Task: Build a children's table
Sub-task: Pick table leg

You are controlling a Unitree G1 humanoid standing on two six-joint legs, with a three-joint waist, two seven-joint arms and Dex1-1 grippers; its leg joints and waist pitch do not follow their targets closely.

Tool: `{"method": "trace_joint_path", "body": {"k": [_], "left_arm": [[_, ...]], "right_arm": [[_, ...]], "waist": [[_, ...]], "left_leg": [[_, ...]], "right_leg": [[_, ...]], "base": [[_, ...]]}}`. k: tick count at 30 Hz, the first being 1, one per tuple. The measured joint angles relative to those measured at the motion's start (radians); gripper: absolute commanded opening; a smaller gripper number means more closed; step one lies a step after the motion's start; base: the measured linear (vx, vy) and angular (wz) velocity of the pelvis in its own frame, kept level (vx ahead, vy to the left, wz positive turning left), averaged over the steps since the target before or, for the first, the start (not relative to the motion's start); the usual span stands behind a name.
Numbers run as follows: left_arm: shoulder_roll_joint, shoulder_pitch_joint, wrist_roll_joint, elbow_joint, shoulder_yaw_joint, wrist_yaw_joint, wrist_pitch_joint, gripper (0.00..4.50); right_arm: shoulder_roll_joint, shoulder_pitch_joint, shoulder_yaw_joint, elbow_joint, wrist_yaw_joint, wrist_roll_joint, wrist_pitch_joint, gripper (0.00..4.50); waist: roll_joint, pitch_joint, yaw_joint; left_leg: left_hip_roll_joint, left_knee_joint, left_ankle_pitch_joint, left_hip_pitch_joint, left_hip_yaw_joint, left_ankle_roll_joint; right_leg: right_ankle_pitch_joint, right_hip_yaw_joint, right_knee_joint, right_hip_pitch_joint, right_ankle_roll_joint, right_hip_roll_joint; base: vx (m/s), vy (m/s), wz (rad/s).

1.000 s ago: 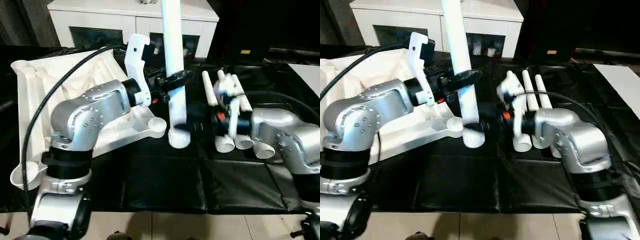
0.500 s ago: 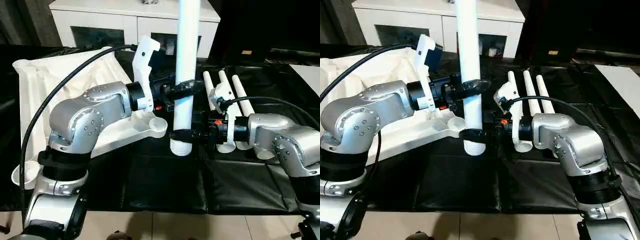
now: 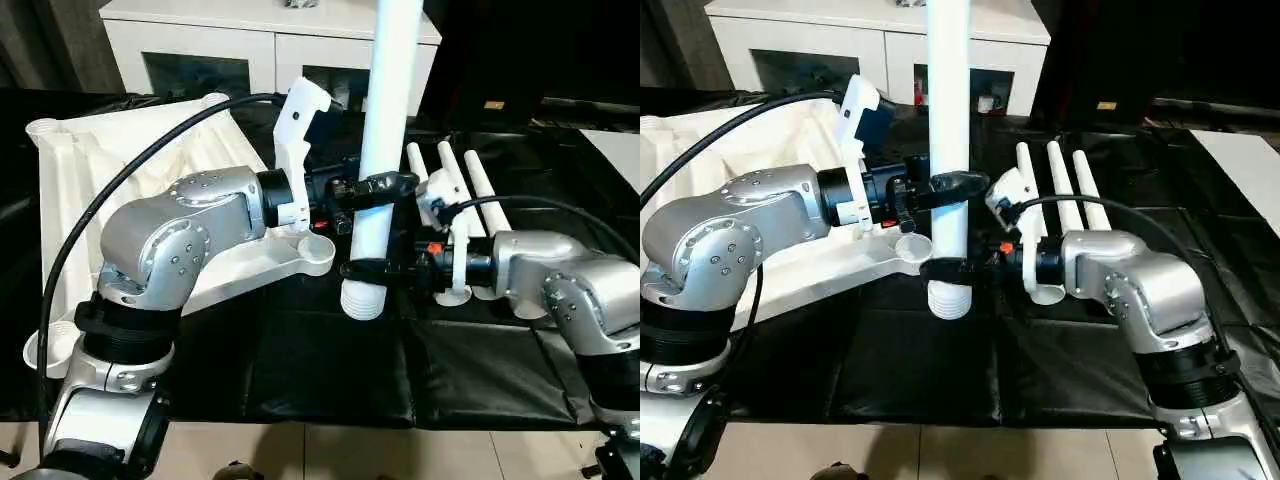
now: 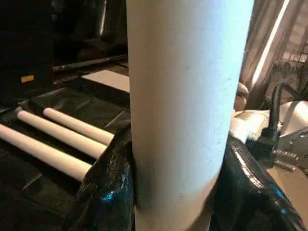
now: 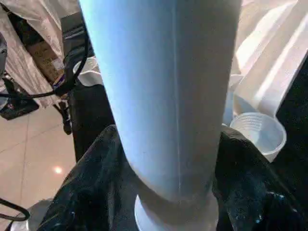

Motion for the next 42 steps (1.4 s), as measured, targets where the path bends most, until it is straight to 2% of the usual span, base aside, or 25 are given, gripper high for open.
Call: {"method": "trace_joint_path", "body": {"k": [4,8,10,14,23,30,34,40,42], "left_arm": [[-0.003,0.0,0.0,0.0,-0.003,-0.002,0.0,1.81],[-0.001,0.0,0.002,0.0,-0.018,-0.005,0.001,1.81],[0.001,0.0,0.005,0.0,-0.019,-0.01,0.001,1.81],[0.003,0.0,0.006,-0.015,-0.021,-0.028,-0.002,1.81],[0.007,0.0,0.011,-0.016,-0.022,-0.04,-0.005,1.81],[0.012,0.0,0.016,-0.016,-0.021,-0.042,-0.006,1.81],[0.014,0.0,0.016,-0.015,-0.021,-0.042,-0.006,1.81],[0.016,0.0,0.018,-0.015,-0.02,-0.042,-0.006,1.81],[0.015,0.0,0.022,-0.014,-0.019,-0.037,-0.006,2.51]], "right_arm": [[0.0,0.001,0.007,0.0,0.0,-0.005,-0.002,2.1],[0.0,0.013,0.016,-0.008,0.002,-0.013,-0.013,2.04],[0.0,0.013,0.019,-0.008,0.002,-0.014,-0.016,2.51],[0.0,0.017,0.029,-0.005,0.0,-0.02,-0.022,2.91],[0.002,0.017,0.032,0.002,-0.002,-0.035,-0.031,2.96],[0.018,0.017,0.031,0.008,-0.002,-0.033,-0.031,2.2],[0.024,0.017,0.033,0.007,0.0,-0.034,-0.035,2.02],[0.028,0.017,0.037,0.007,-0.001,-0.035,-0.042,1.98],[0.034,0.017,0.037,0.008,-0.005,-0.038,-0.044,1.98]], "waist": [[0.0,0.0,0.0],[0.0,0.0,0.0],[0.0,0.0,0.0],[0.0,0.0,0.0],[0.0,0.0,0.0],[0.0,0.0,0.0],[-0.001,0.0,0.0],[-0.001,0.0,0.0],[-0.001,0.0,0.0]], "left_leg": [[0.0,0.0,0.0,0.0,0.0,0.0],[0.0,0.0,0.0,0.0,0.0,0.0],[0.0,0.0,0.0,0.0,0.0,0.0],[0.0,0.0,0.0,0.0,0.0,0.0],[0.0,0.0,0.001,0.0,0.0,-0.001],[0.0,0.0,0.001,0.001,0.0,-0.001],[0.0,0.0,0.001,0.001,0.0,-0.001],[0.0,0.0,0.001,0.001,0.0,-0.001],[0.0,0.0,0.001,0.001,0.0,-0.001]], "right_leg": [[0.0,0.0,0.0,0.0,0.0,0.0],[0.0,0.0,0.0,0.0,0.0,0.0],[0.0,0.0,0.0,0.0,0.0,0.0],[0.0,0.0,0.0,0.0,0.0,0.0],[0.0,0.0,0.001,0.0,0.0,0.0],[0.0,0.0,0.002,0.0,0.0,0.0],[0.0,0.0,0.002,0.0,0.0,0.0],[0.0,0.0,0.002,0.0,0.0,0.0],[0.0,0.0,0.002,0.0,0.0,0.0]], "base": [[0.0,0.0,0.0],[0.0,0.0,0.0],[0.0,0.0,0.0],[0.0,0.0,0.0],[0.0,0.0,0.0],[0.0,0.0,0.0],[0.0,0.0,0.0],[0.0,0.0,0.0],[0.0,0.0,0.0]]}}
